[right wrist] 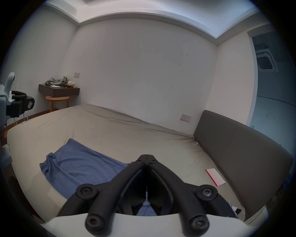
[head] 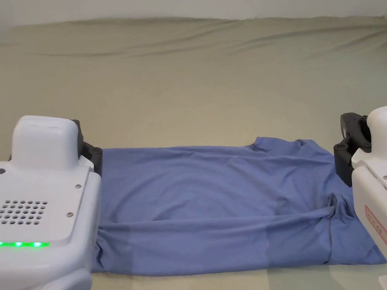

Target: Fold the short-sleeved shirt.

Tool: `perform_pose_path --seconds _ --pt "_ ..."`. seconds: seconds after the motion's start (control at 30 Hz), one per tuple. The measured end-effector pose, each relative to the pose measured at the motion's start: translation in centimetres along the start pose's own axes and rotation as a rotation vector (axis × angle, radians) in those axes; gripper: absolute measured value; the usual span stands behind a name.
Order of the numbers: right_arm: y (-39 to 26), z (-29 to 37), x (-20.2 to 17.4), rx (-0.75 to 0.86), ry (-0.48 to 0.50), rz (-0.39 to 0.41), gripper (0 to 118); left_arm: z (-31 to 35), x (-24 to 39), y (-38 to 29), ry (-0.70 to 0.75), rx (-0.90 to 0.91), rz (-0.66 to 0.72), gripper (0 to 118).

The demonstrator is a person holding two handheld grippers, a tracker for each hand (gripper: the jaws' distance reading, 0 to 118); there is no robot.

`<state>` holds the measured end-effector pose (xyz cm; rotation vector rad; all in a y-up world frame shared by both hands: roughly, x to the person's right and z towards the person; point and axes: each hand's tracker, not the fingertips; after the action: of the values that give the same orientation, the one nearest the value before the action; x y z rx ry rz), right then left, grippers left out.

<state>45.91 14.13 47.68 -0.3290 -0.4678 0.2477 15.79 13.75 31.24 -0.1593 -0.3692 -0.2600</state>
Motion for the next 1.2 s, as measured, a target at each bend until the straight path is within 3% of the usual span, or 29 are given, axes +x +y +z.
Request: perform_pose_path --seconds 0.13,0.27,0.3,0.37,0.47,0.5,0.53,0.57,0.6,0.73,0.93,1.0,1.07,1.1,1.13,1.2 --pt "-0.3 -0.1 0.4 -0.006 0.001 -0.006 2 -1.5 -0.7 -1.3 -0.046 -0.092 0.058 0" --pt "-1.4 -0.6 0.8 -0.034 -0.004 -0.002 2 -4.6 -1.5 -5.1 -0.091 -0.298 0.124 1" --pt "-1.8 -0.8 0.9 -0.047 -0.006 -0.002 2 -5.2 -1.7 -6.3 -0.064 -0.341 0.120 12" --pt "-2.5 -1.0 1.3 -0.076 -0.007 -0.008 2 -6.8 -2.3 -9.2 -0.052 -0.441 0.141 45" --pt "-3.9 -1.7 2.2 -0.135 -0.018 -0.001 2 -9.5 -2.8 -14.2 -0.085 -0.586 0.200 62" --pt "-4.5 -2.2 2.5 -0.178 -0.021 0.012 2 -10.4 -2.8 -15.7 -0.072 -0.640 0.185 76" --pt "-5.1 -2.6 2.8 -0.194 -0.029 0.019 2 -11.4 -2.8 -17.1 -0.066 -0.675 0.170 100" --pt "-5.6 -2.8 3.0 -0.209 -0.038 0.026 2 -12.1 -2.9 -18.3 -0.062 -0.707 0.168 114" --pt "-6.2 -2.9 3.4 -0.227 -0.046 0.032 2 -12.7 -3.0 -19.5 -0.048 -0.738 0.178 118" --pt "-7.2 -2.8 4.7 -0.262 -0.063 0.011 2 -14.5 -3.5 -23.1 0.012 -0.804 0.219 117" --pt "-7.7 -3.0 5.7 -0.296 -0.090 0.025 2 -14.6 -3.3 -24.1 0.001 -0.829 0.291 107" --pt "-7.9 -3.3 6.0 -0.312 -0.075 0.016 3 -14.3 -3.1 -23.7 -0.026 -0.814 0.269 93" --pt "-8.3 -4.2 6.1 -0.343 -0.069 0.005 9 -14.0 -2.7 -22.7 -0.064 -0.798 0.226 55" --pt "-8.8 -4.7 6.1 -0.348 -0.078 -0.004 17 -13.7 -2.5 -22.1 -0.077 -0.784 0.210 24" --pt "-9.3 -5.2 6.3 -0.366 -0.071 -0.021 37 -13.7 -2.3 -21.6 -0.118 -0.769 0.210 10" --pt "-10.5 -6.7 6.7 -0.458 -0.030 -0.083 89 -13.2 -1.4 -20.6 -0.103 -0.763 0.188 10"
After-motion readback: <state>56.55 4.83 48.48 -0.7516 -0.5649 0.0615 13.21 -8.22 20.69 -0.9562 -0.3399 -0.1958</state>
